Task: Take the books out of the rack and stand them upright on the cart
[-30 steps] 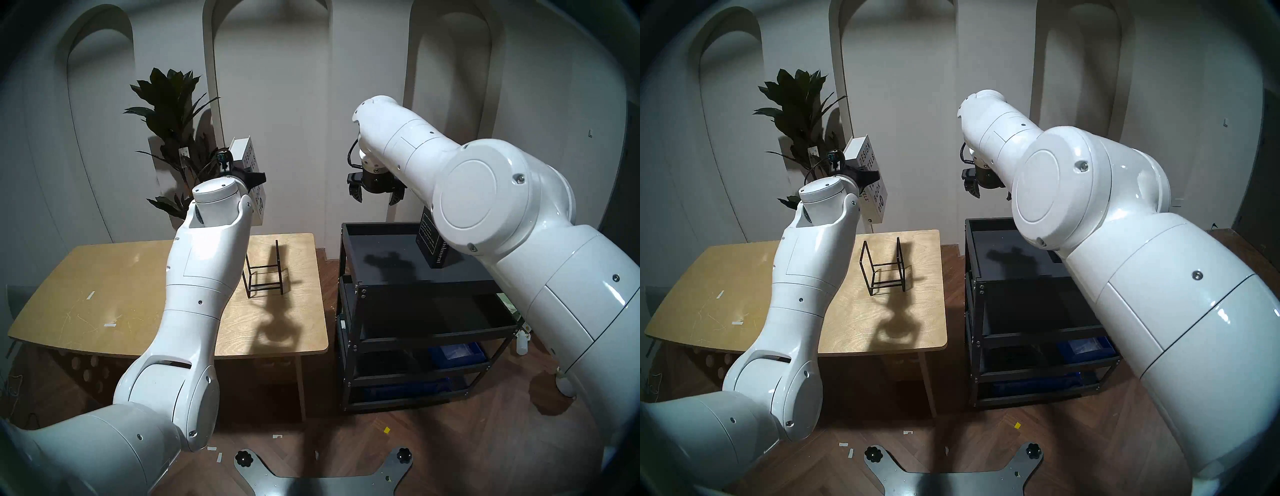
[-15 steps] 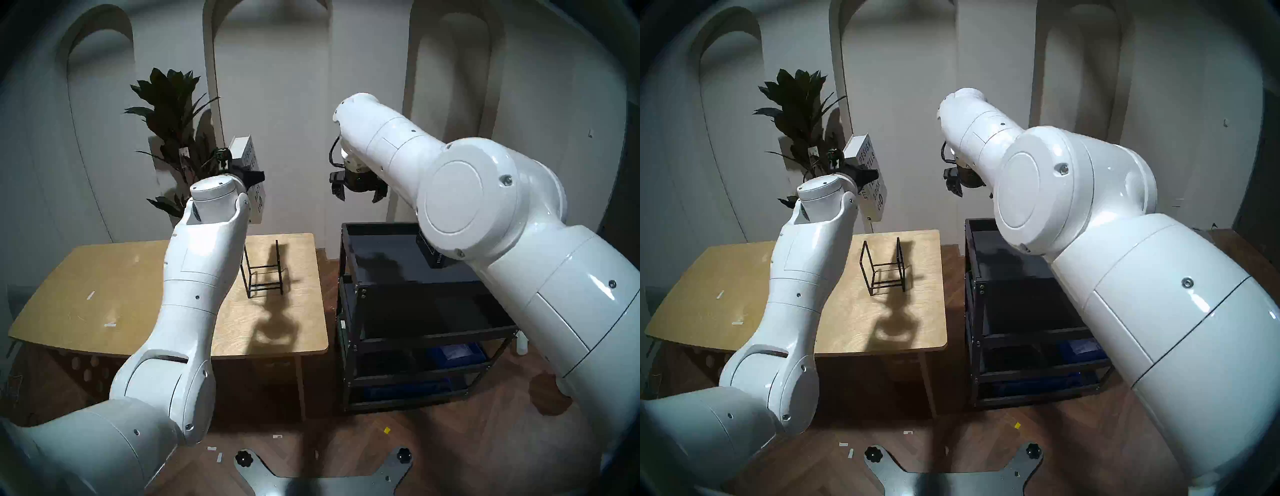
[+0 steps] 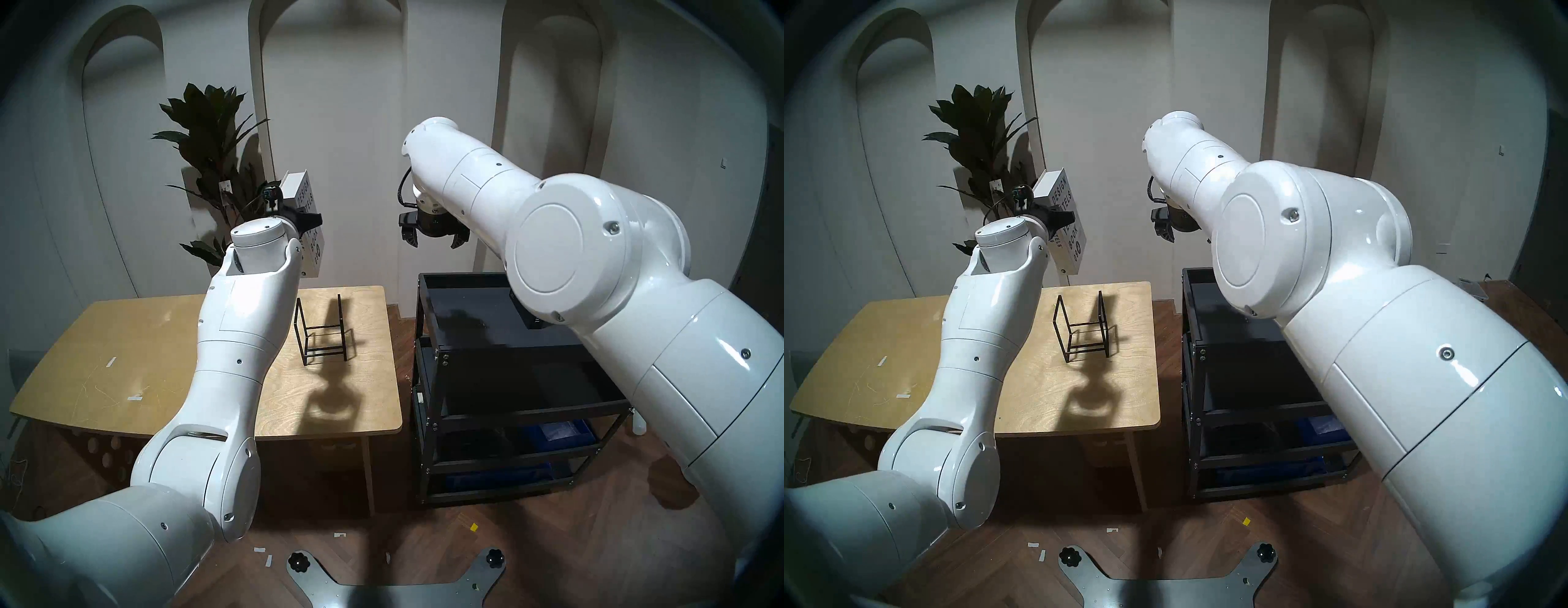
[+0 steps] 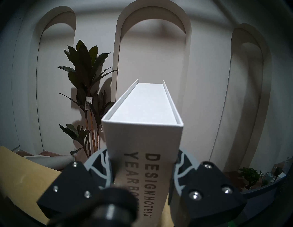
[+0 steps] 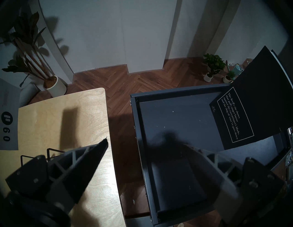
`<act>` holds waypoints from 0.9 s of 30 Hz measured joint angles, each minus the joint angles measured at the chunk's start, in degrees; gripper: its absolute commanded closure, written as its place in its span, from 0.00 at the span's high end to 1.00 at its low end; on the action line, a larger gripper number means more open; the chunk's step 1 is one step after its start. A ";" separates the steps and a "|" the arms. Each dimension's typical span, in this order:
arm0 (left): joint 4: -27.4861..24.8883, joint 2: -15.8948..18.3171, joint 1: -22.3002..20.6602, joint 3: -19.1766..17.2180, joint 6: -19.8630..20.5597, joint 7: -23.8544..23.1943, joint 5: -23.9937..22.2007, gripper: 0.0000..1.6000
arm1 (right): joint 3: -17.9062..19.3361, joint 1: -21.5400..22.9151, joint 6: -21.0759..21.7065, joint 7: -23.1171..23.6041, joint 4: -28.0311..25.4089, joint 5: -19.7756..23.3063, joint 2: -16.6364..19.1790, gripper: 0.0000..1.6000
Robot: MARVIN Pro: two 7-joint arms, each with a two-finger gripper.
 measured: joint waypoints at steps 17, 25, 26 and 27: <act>2.60 -0.33 -0.84 1.62 -0.30 -1.83 0.17 0.00 | -0.85 -1.25 0.00 6.93 -0.05 -0.61 2.84 1.00; 3.66 -0.41 -1.51 2.26 -0.55 -2.62 0.38 0.00 | -0.60 -1.55 -0.01 11.92 -1.00 0.12 3.71 1.00; 3.75 -0.41 -1.58 2.31 -0.58 -2.68 0.39 0.00 | -0.60 -1.54 -0.01 12.30 -1.08 0.18 3.73 1.00; 3.95 -0.42 -1.77 2.42 -0.67 -2.83 0.43 0.00 | -0.60 -1.50 -0.01 13.24 -1.26 0.31 3.76 1.00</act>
